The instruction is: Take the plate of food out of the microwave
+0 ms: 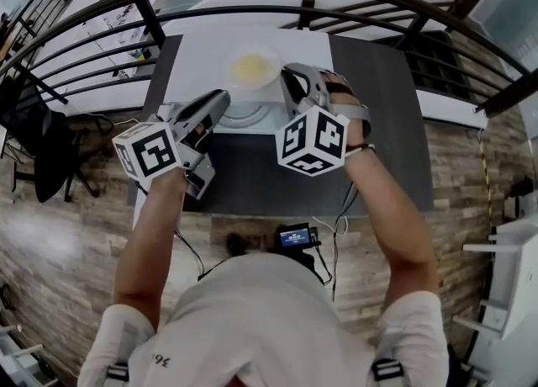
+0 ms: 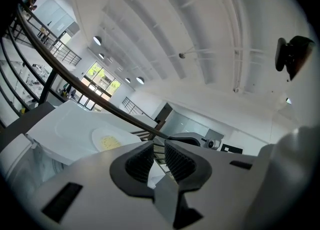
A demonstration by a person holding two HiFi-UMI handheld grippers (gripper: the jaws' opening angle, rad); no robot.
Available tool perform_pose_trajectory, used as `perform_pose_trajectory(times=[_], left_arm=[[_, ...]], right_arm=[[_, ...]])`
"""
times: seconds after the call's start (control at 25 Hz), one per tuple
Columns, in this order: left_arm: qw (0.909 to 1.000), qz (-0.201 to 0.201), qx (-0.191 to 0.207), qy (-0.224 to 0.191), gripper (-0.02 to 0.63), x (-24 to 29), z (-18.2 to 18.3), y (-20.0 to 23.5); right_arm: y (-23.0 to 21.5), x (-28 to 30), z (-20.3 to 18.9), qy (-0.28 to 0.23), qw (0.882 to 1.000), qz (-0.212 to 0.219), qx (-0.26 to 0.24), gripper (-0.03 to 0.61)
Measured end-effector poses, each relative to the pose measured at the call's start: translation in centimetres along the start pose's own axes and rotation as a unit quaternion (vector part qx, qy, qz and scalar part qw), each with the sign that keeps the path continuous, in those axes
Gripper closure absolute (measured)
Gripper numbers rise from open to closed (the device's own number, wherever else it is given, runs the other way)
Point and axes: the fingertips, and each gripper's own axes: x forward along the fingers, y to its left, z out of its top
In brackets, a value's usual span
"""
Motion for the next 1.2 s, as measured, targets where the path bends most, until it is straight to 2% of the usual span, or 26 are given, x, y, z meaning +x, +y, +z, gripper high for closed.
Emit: perform_pose_trajectory(times=[0.08, 0.24, 0.48, 0.64, 0.88, 1.2], left_arm=[[0.9999, -0.003, 0.010, -0.004, 0.545, -0.5, 0.0, -0.8], [0.9996, 0.003, 0.029, -0.005, 0.545, -1.6, -0.8, -1.5], [0.9991, 0.019, 0.038, -0.006, 0.545, -2.9, -2.3, -1.1], [0.9986, 0.030, 0.043, -0.004, 0.545, -3.7, -3.2, -0.8], [0.9973, 0.039, 0.062, -0.006, 0.545, -5.4, -4.9, -1.3], [0.9976, 0.044, 0.052, 0.007, 0.545, -6.7, -7.1, -1.0]], right_arm=[[-0.2, -0.9, 0.3, -0.008, 1.000, -0.011, 0.022, 0.577], [0.0, -2.5, 0.3, -0.018, 0.997, -0.024, 0.072, 0.577], [0.5, -4.1, -0.4, -0.022, 0.987, -0.036, 0.154, 0.577], [1.7, -4.9, -1.3, -0.022, 0.974, -0.014, 0.224, 0.577], [4.8, -6.5, -3.1, -0.013, 0.947, 0.018, 0.320, 0.577], [8.7, -7.2, -5.3, 0.018, 0.924, 0.054, 0.378, 0.577]])
